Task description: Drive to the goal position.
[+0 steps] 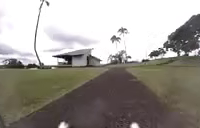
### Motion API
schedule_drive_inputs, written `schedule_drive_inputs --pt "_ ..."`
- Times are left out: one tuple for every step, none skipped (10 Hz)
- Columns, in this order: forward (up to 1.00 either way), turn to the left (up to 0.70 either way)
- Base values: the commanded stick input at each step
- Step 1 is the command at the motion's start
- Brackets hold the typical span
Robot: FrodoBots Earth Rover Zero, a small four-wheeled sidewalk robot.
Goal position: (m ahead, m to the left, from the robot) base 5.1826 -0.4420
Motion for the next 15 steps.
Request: schedule_drive_inputs --pt "0.70 0.00" --pt "0.70 0.00" --pt "0.70 0.00" --pt "0.70 0.00" --pt "0.70 0.00" --pt "0.70 0.00" --pt "0.70 0.00" --pt "0.70 0.00" --pt "0.70 -0.24" --pt "0.70 -0.27" --pt "0.70 -0.27" --pt "0.70 -0.27" --pt "0.70 -0.27" --pt "0.70 0.00" --pt "0.70 0.00"
